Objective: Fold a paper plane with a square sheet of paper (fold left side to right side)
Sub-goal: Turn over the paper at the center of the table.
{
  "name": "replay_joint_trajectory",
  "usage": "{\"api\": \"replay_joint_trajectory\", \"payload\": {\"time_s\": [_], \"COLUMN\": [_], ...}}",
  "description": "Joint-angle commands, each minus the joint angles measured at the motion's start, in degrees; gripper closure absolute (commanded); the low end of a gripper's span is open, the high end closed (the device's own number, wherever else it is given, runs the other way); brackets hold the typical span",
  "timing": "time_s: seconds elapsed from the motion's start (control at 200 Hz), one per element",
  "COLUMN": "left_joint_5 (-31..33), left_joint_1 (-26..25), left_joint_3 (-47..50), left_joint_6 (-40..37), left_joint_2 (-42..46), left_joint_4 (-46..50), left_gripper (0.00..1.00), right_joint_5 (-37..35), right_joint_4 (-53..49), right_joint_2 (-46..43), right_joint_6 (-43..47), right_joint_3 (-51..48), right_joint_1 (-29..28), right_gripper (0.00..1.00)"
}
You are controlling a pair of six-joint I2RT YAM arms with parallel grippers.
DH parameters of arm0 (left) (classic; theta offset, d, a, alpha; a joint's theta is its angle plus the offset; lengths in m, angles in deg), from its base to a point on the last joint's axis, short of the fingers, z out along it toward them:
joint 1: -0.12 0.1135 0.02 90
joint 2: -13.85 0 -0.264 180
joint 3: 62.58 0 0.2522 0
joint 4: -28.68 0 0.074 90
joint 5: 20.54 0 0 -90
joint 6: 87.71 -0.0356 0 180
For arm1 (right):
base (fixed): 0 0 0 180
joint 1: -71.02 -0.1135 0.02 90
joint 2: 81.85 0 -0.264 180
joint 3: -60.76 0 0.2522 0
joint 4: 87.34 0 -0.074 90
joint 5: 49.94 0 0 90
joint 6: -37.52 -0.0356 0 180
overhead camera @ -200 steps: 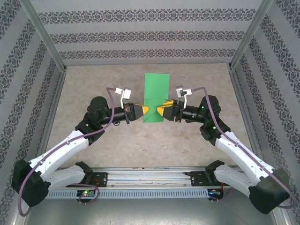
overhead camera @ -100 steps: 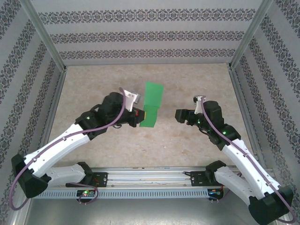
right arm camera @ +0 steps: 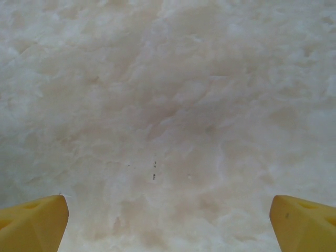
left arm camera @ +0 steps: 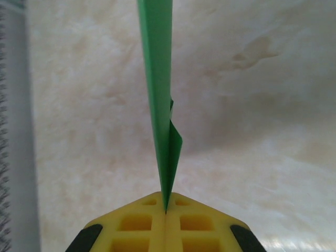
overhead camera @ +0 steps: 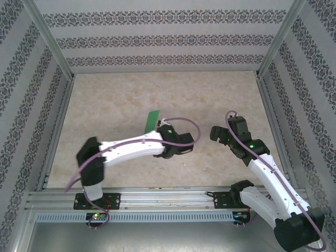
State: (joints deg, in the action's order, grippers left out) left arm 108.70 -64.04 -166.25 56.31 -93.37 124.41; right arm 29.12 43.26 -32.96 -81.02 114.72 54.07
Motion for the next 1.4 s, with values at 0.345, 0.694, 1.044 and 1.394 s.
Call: {"api": "replay_joint_trajectory", "payload": {"time_s": [0.345,0.694,1.044,1.394], "left_joint_5": [-5.3,-16.0,-28.4,-36.4], "left_joint_1": [0.3,4.0,8.1,10.6], "left_joint_3": [0.8,3.2,6.9,7.8], "left_joint_6": [5.5,-1.3,-4.7,-6.5], "left_joint_2": [-10.1,-9.9,-7.8,-6.1], "left_joint_4": [-0.6,-14.0,-27.6,-35.8], "left_gripper": [1.00,1.00,0.80,0.63], "right_joint_5": [1.5,5.1,7.3,9.6], "right_joint_4": [1.1,2.0,2.1,1.6], "right_joint_2": [-1.7,-2.2,-1.9,-1.2], "right_joint_6": [-0.1,0.1,-0.5,0.5], "right_joint_3": [-2.0,-3.0,-2.9,-2.5], "right_joint_1": [3.2,4.7,4.9,5.0], "right_gripper": [0.02,0.02,0.02,0.02]}}
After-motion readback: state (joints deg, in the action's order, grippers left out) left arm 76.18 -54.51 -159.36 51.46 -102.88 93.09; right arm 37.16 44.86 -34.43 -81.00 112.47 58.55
